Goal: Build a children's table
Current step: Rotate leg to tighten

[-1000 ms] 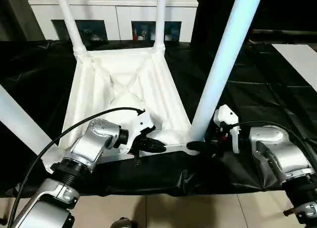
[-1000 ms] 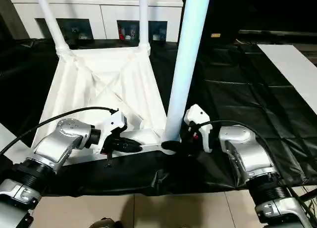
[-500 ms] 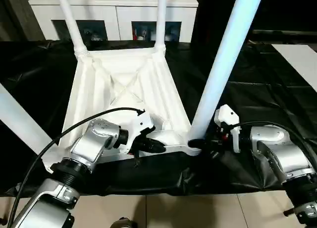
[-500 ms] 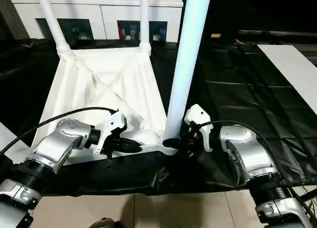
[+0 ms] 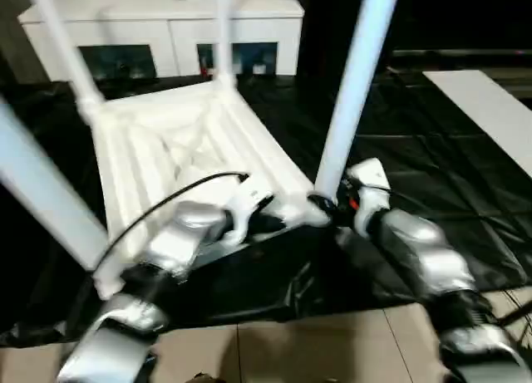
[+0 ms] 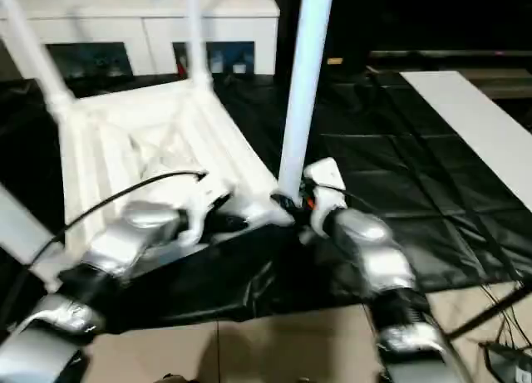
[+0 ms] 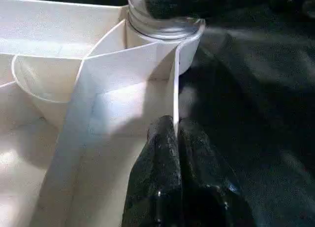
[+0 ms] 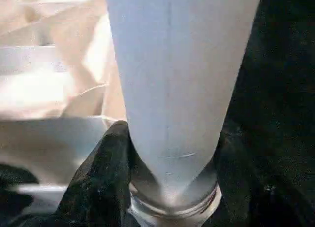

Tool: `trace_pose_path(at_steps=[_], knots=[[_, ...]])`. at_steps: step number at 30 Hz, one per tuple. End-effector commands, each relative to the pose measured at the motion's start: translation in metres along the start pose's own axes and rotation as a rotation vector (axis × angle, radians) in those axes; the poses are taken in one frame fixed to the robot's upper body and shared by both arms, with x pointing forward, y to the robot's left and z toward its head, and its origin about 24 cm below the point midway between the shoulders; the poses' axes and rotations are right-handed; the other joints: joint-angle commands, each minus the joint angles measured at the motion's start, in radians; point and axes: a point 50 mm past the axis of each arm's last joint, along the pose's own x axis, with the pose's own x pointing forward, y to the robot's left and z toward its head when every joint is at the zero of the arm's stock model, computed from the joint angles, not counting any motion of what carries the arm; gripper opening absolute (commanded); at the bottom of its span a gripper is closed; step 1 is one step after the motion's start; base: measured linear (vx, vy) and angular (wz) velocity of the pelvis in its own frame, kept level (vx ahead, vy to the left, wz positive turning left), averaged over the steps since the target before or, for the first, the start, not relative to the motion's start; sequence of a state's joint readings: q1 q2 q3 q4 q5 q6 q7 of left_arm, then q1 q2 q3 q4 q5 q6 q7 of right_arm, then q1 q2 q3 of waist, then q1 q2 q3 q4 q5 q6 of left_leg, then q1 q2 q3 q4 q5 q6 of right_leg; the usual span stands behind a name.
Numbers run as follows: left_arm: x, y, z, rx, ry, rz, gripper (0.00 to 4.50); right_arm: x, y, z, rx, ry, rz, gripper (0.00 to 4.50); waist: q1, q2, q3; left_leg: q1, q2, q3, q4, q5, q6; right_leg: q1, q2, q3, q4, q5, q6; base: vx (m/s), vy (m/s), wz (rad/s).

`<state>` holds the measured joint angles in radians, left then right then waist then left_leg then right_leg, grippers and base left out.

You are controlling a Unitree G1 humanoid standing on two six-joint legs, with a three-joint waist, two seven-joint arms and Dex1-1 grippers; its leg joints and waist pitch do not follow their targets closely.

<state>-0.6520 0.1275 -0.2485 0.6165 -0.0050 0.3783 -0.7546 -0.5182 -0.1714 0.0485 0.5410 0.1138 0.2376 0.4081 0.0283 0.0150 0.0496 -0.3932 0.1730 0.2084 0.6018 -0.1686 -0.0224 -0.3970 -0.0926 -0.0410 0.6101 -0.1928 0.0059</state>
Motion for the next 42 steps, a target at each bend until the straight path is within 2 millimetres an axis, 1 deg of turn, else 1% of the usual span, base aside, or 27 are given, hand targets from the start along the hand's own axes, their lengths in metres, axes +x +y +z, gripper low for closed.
trace_pose_path(at_steps=[1, 2, 3, 4, 5, 8, 10, 11, 12, 13, 14, 16, 17, 18, 19, 21, 23, 26, 27, 28, 29, 32, 35, 37, 38, 40, 42], knots=[[0.007, 0.007, 0.029, -0.035, -0.137, 0.125, 0.00, 0.011, 0.012, -0.023, 0.037, 0.127, -0.095, 2.05, -0.003, -0.009, -0.058, 0.031, 0.048, -0.041, -0.084, -0.382, -0.037, 0.020, -0.055, 0.030, -0.102, -0.423, -0.155, 0.000, 0.000, 0.00], [0.007, 0.007, 0.029, -0.035, -0.137, 0.125, 0.00, 0.011, 0.012, -0.023, 0.037, 0.127, -0.095, 2.05, -0.007, -0.006, -0.058, 0.034, 0.045, -0.040, -0.083, -0.385, -0.041, 0.015, -0.053, 0.030, -0.102, -0.415, -0.160, 0.000, 0.000, 0.00], [0.010, 0.008, 0.033, -0.036, -0.142, 0.161, 0.00, 0.016, 0.016, -0.020, 0.039, 0.127, -0.137, 2.04, -0.005, -0.007, -0.059, 0.032, 0.047, -0.042, -0.085, -0.385, -0.039, 0.021, -0.053, 0.028, -0.101, -0.399, -0.162, 0.000, 0.000, 0.00], [0.013, 0.010, 0.037, -0.035, -0.153, 0.212, 0.00, 0.022, 0.019, -0.016, 0.047, 0.110, -0.184, 2.03, -0.005, -0.007, -0.059, 0.031, 0.046, -0.040, -0.084, -0.381, -0.036, 0.018, -0.052, 0.029, -0.102, -0.390, -0.163, 0.000, 0.000, 0.00], [0.014, 0.010, 0.040, -0.024, -0.159, 0.232, 0.00, 0.025, 0.020, -0.012, 0.052, 0.099, -0.217, 2.01, -0.007, -0.004, -0.059, 0.038, 0.045, -0.040, -0.083, -0.395, -0.040, 0.010, -0.052, 0.030, -0.105, -0.394, -0.164, 0.000, 0.000, 0.00], [0.018, 0.008, 0.044, 0.002, -0.171, 0.222, 0.00, 0.031, 0.021, 0.002, 0.086, 0.027, -0.284, 2.00, -0.004, -0.005, -0.062, 0.032, 0.046, -0.039, -0.085, -0.377, -0.030, 0.016, -0.053, 0.031, -0.101, -0.345, -0.163, 0.000, 0.000, 0.00], [0.018, 0.008, 0.044, 0.005, -0.172, 0.213, 0.00, 0.032, 0.021, 0.005, 0.099, 0.004, -0.283, 2.00, -0.001, -0.006, -0.065, 0.031, 0.047, -0.036, -0.084, -0.341, -0.016, 0.020, -0.051, 0.032, -0.093, -0.273, -0.174, 0.000, 0.000, 0.00], [0.017, 0.007, 0.043, 0.016, -0.174, 0.200, 0.00, 0.030, 0.020, 0.009, 0.091, -0.031, -0.257, 2.00, 0.001, -0.005, -0.066, 0.028, 0.047, -0.034, -0.082, -0.318, -0.003, 0.023, -0.052, 0.033, -0.090, -0.235, -0.185, 0.000, 0.000, 0.00], [0.017, 0.007, 0.043, 0.018, -0.174, 0.195, 0.00, 0.030, 0.020, 0.010, 0.081, -0.040, -0.249, 2.55, 0.004, -0.009, -0.068, 0.026, 0.047, -0.032, -0.079, -0.294, 0.010, 0.027, -0.053, 0.032, -0.086, -0.212, -0.192, 0.000, 0.000, 0.00], [0.017, 0.007, 0.042, 0.021, -0.172, 0.188, 0.00, 0.027, 0.018, 0.012, 0.047, -0.062, -0.243, 2.68, 0.005, -0.008, -0.068, 0.026, 0.047, -0.031, -0.078, -0.280, 0.016, 0.027, -0.053, 0.033, -0.085, -0.196, -0.196, 0.000, 0.000, 0.00], [0.017, 0.007, 0.041, 0.024, -0.174, 0.186, 0.00, 0.027, 0.017, 0.013, 0.041, -0.067, -0.245, 2.71, 0.009, -0.008, -0.069, 0.027, 0.047, -0.028, -0.075, -0.253, 0.028, 0.028, -0.052, 0.033, -0.083, -0.164, -0.205, 0.000, 0.000, 0.00], [0.018, 0.007, 0.040, 0.029, -0.178, 0.169, 0.00, 0.019, 0.006, 0.013, 0.020, -0.105, -0.306, 2.88, 0.010, -0.010, -0.074, 0.017, 0.045, -0.027, -0.070, -0.190, 0.052, 0.038, -0.053, 0.033, -0.074, -0.096, -0.217, 0.000, 0.000, 0.00], [0.018, 0.007, 0.040, 0.036, -0.183, 0.163, 0.00, 0.015, 0.001, 0.014, 0.004, -0.124, -0.334, 3.01, 0.010, -0.006, -0.075, 0.017, 0.045, -0.029, -0.070, -0.172, 0.058, 0.038, -0.053, 0.032, -0.070, -0.072, -0.224, 0.000, 0.000, 0.00], [0.018, 0.007, 0.040, 0.042, -0.186, 0.159, 0.00, 0.009, -0.004, 0.016, 0.004, -0.159, -0.353, 3.01, 0.012, -0.006, -0.078, 0.019, 0.047, -0.027, -0.065, -0.135, 0.076, 0.038, -0.051, 0.032, -0.064, -0.016, -0.232, 0.000, 0.000, 0.00], [0.018, 0.008, 0.041, 0.052, -0.194, 0.164, 0.00, 0.002, -0.009, 0.019, -0.013, -0.196, -0.365, 3.01, 0.012, -0.008, -0.079, 0.016, 0.045, -0.026, -0.063, -0.110, 0.097, 0.040, -0.049, 0.031, -0.061, 0.027, -0.238, 0.000, 0.000, 0.00], [0.018, 0.009, 0.043, 0.073, -0.210, 0.174, 0.00, -0.008, -0.013, 0.022, -0.023, -0.232, -0.361, 3.01, 0.015, -0.006, -0.078, 0.020, 0.047, -0.025, -0.062, -0.112, 0.110, 0.037, -0.048, 0.030, -0.062, 0.035, -0.243, 0.000, 0.000, 0.00], [0.018, 0.011, 0.046, 0.105, -0.226, 0.192, 0.00, -0.014, -0.014, 0.020, 0.018, -0.250, -0.336, 3.01, 0.015, -0.004, -0.072, 0.018, 0.047, -0.026, -0.067, -0.162, 0.112, 0.039, -0.049, 0.030, -0.073, -0.038, -0.231, 0.000, 0.000, 0.00], [0.018, 0.012, 0.049, 0.132, -0.246, 0.220, 0.00, -0.021, -0.013, 0.014, 0.027, -0.245, -0.318, 3.01, 0.010, -0.005, -0.068, 0.019, 0.049, -0.030, -0.074, -0.224, 0.078, 0.037, -0.051, 0.029, -0.082, -0.149, -0.219, 0.000, 0.000, 0.00], [0.018, 0.013, 0.052, 0.132, -0.279, 0.221, 0.00, -0.024, -0.011, 0.007, 0.013, -0.230, -0.305, 3.01, 0.008, -0.002, -0.067, 0.018, 0.048, -0.030, -0.075, -0.237, 0.072, 0.036, -0.050, 0.029, -0.086, -0.170, -0.213, 0.000, 0.000, 0.00], [0.017, 0.013, 0.053, 0.131, -0.289, 0.221, 0.43, -0.025, -0.010, 0.005, 0.008, -0.225, -0.302, 3.11, 0.007, -0.004, -0.066, 0.024, 0.049, -0.029, -0.076, -0.263, 0.059, 0.031, -0.049, 0.030, -0.090, -0.198, -0.204, 0.000, 0.000, 0.00], [0.016, 0.015, 0.054, 0.128, -0.297, 0.237, 0.43, -0.026, -0.009, 0.002, 0.015, -0.218, -0.294, 3.11, 0.006, -0.002, -0.067, 0.021, 0.048, -0.031, -0.077, -0.269, 0.053, 0.033, -0.050, 0.030, -0.089, -0.203, -0.203, 0.000, 0.000, 0.00], [0.014, 0.020, 0.056, 0.123, -0.322, 0.294, 0.57, -0.029, -0.004, -0.002, 0.013, -0.205, -0.288, 3.11, 0.004, -0.001, -0.066, 0.021, 0.051, -0.032, -0.078, -0.280, 0.046, 0.030, -0.049, 0.030, -0.089, -0.190, -0.212, 0.000, 0.000, 0.00], [0.014, 0.020, 0.057, 0.136, -0.333, 0.301, 0.95, -0.029, -0.002, -0.001, 0.018, -0.206, -0.274, 3.11, 0.003, -0.004, -0.065, 0.020, 0.051, -0.033, -0.079, -0.281, 0.048, 0.031, -0.051, 0.030, -0.087, -0.189, -0.205, 0.000, 0.000, 0.00], [0.013, 0.020, 0.060, 0.158, -0.357, 0.322, 0.95, -0.029, -0.001, 0.000, 0.018, -0.206, -0.268, 3.11, 0.003, -0.004, -0.066, 0.019, 0.049, -0.031, -0.077, -0.266, 0.056, 0.031, -0.050, 0.031, -0.086, -0.175, -0.204, 0.000, 0.000, 0.00], [0.011, 0.019, 0.063, 0.183, -0.384, 0.342, 0.96, -0.028, 0.000, 0.001, 0.009, -0.203, -0.265, 3.11, 0.004, -0.005, -0.069, 0.018, 0.050, -0.031, -0.074, -0.245, 0.062, 0.033, -0.051, 0.032, -0.082, -0.145, -0.211, 0.000, 0.000, 0.00], [0.010, 0.019, 0.064, 0.186, -0.402, 0.337, 1.36, -0.027, 0.001, 0.001, 0.007, -0.204, -0.261, 3.11, 0.006, -0.005, -0.071, 0.017, 0.049, -0.030, -0.072, -0.217, 0.075, 0.035, -0.051, 0.031, -0.078, -0.105, -0.223, 0.000, 0.000, 0.00], [0.001, 0.007, 0.065, 0.190, -0.453, 0.215, 1.36, -0.027, 0.004, 0.004, 0.001, -0.214, -0.215, 3.11, 0.009, -0.005, -0.070, 0.013, 0.055, -0.029, -0.072, -0.182, 0.097, 0.040, -0.055, 0.030, -0.071, -0.063, -0.255, 0.000, 0.000, 0.00]])
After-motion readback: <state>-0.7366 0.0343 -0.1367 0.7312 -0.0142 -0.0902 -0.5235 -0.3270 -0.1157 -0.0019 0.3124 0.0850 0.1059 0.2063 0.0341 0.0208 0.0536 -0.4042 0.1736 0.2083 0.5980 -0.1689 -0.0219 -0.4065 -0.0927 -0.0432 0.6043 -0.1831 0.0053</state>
